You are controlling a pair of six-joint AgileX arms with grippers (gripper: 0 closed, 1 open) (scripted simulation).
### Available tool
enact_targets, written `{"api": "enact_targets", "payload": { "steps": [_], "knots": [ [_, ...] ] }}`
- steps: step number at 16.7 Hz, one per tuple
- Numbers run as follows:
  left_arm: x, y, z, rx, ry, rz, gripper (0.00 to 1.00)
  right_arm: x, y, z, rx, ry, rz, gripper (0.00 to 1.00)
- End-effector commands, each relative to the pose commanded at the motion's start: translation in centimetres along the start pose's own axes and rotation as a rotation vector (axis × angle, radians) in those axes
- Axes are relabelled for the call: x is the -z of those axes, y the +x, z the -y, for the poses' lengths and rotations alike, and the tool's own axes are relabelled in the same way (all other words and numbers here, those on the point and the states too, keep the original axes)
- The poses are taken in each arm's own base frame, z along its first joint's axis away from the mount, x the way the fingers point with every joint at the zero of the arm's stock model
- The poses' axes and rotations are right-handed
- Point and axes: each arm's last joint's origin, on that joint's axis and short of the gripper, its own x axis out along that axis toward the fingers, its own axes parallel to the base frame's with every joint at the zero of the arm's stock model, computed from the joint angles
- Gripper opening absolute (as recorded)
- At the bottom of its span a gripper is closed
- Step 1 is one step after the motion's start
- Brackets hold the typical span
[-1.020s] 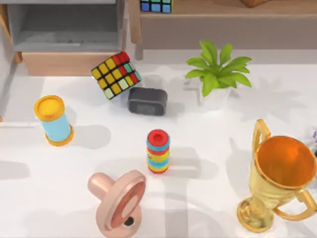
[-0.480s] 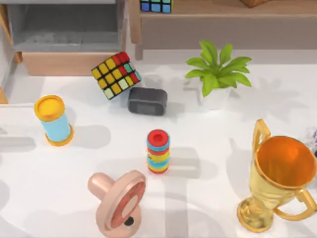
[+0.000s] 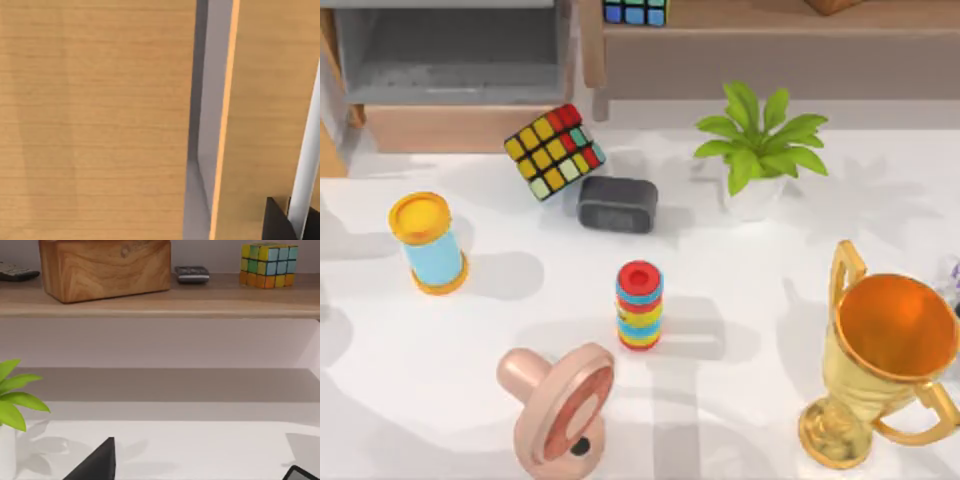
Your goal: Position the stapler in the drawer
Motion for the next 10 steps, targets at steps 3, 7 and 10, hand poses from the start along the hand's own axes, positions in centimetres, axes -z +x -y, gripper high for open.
{"api": "enact_targets", "payload": {
  "steps": [3, 7, 10],
  "knots": [
    [-0.3, 1.2, 0.3, 0.014, -0.007, 0.000, 0.00, 0.0, 0.0, 0.0, 0.000, 0.000, 0.000, 1.00],
    [-0.1, 1.1, 0.4, 0.019, -0.010, -0.003, 0.00, 0.0, 0.0, 0.0, 0.000, 0.000, 0.000, 1.00],
    [0.0, 2.8, 0.6, 0.023, -0.012, -0.002, 0.00, 0.0, 0.0, 0.0, 0.000, 0.000, 0.000, 1.00]
  ]
}}
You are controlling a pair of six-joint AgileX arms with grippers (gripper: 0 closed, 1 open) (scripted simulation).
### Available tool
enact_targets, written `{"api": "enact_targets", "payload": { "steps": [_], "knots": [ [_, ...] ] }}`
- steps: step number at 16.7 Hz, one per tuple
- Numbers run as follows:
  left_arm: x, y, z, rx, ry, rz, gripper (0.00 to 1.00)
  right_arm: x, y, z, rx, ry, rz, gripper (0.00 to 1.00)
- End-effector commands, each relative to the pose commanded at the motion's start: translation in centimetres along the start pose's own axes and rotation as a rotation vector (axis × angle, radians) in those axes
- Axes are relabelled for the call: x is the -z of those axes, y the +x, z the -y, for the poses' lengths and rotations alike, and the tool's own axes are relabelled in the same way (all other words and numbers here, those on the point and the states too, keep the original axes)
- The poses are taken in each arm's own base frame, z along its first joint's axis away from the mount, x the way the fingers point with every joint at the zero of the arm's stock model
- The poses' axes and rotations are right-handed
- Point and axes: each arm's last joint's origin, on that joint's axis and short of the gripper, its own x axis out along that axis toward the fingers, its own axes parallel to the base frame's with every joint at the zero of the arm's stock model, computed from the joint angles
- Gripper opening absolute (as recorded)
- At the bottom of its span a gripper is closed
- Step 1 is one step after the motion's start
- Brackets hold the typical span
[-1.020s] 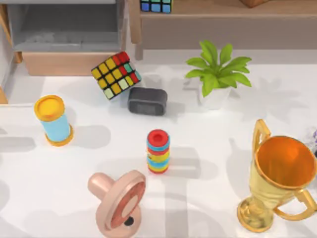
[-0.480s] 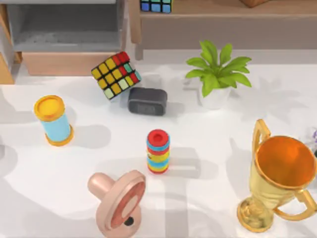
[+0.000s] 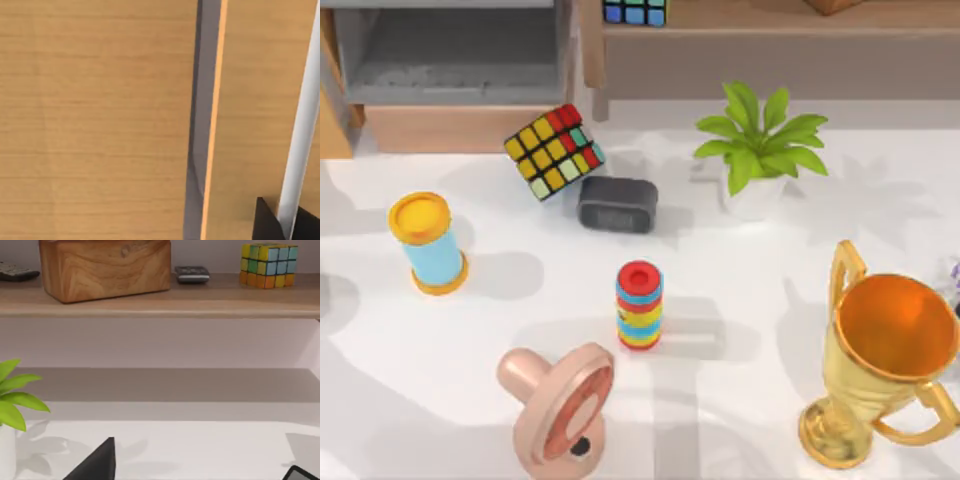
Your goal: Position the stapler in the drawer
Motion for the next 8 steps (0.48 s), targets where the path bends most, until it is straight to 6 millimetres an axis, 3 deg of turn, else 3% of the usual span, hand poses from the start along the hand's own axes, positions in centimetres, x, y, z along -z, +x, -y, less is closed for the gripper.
{"api": "enact_targets", "payload": {
  "steps": [4, 8],
  "knots": [
    [0.1, 3.7, -0.7, -0.019, 0.009, -0.003, 0.00, 0.0, 0.0, 0.0, 0.000, 0.000, 0.000, 1.00],
    [-0.1, 4.6, -0.4, -0.006, 0.003, -0.003, 0.00, 0.0, 0.0, 0.0, 0.000, 0.000, 0.000, 1.00]
  ]
}}
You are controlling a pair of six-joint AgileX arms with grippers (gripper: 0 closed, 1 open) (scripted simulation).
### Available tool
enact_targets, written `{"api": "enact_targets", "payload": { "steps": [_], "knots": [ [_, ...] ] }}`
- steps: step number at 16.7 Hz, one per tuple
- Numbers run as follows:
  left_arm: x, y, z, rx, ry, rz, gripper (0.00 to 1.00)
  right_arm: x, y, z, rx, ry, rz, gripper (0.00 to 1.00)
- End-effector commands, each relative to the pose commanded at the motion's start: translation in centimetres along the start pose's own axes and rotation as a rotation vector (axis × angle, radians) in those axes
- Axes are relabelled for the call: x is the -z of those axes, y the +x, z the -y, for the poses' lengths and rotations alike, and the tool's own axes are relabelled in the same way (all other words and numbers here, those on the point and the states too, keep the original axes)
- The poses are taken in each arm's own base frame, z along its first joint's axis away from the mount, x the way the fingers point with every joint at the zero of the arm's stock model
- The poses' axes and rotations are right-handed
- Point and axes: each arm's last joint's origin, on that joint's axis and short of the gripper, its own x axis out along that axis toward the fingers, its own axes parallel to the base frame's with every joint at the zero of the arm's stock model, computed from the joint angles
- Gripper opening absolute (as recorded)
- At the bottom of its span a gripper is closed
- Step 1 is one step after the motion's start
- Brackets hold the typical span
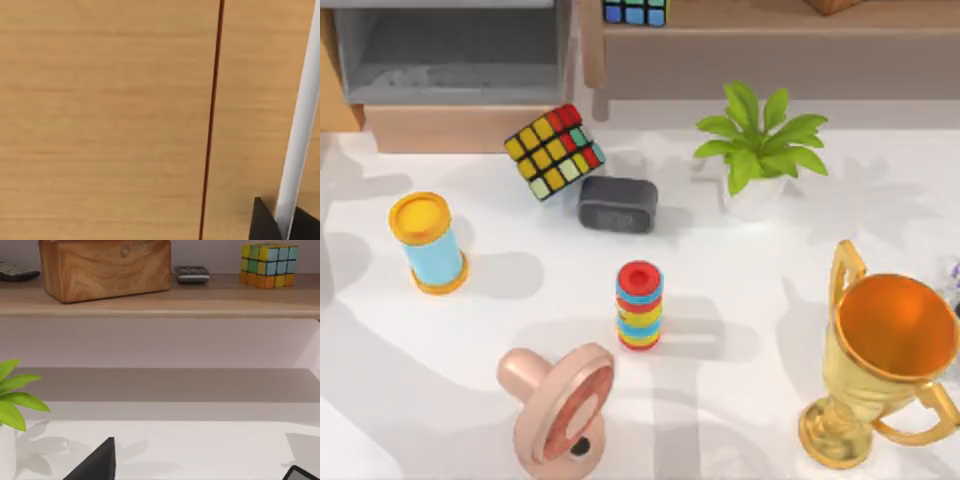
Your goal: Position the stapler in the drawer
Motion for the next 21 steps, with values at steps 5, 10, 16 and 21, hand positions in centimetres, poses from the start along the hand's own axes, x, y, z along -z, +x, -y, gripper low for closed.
{"api": "enact_targets", "payload": {
  "steps": [5, 10, 16, 21],
  "knots": [
    [0.00, 0.00, 0.00, 0.000, 0.000, 0.000, 0.23, 0.00, 0.00, 0.00, 0.000, 0.000, 0.000, 1.00],
    [0.00, 0.00, 0.00, 0.000, 0.000, 0.000, 0.60, 0.00, 0.00, 0.00, 0.000, 0.000, 0.000, 1.00],
    [0.00, 0.00, 0.00, 0.000, 0.000, 0.000, 1.00, 0.00, 0.00, 0.00, 0.000, 0.000, 0.000, 1.00],
    [0.00, 0.00, 0.00, 0.000, 0.000, 0.000, 1.00, 0.00, 0.00, 0.00, 0.000, 0.000, 0.000, 1.00]
  ]
}}
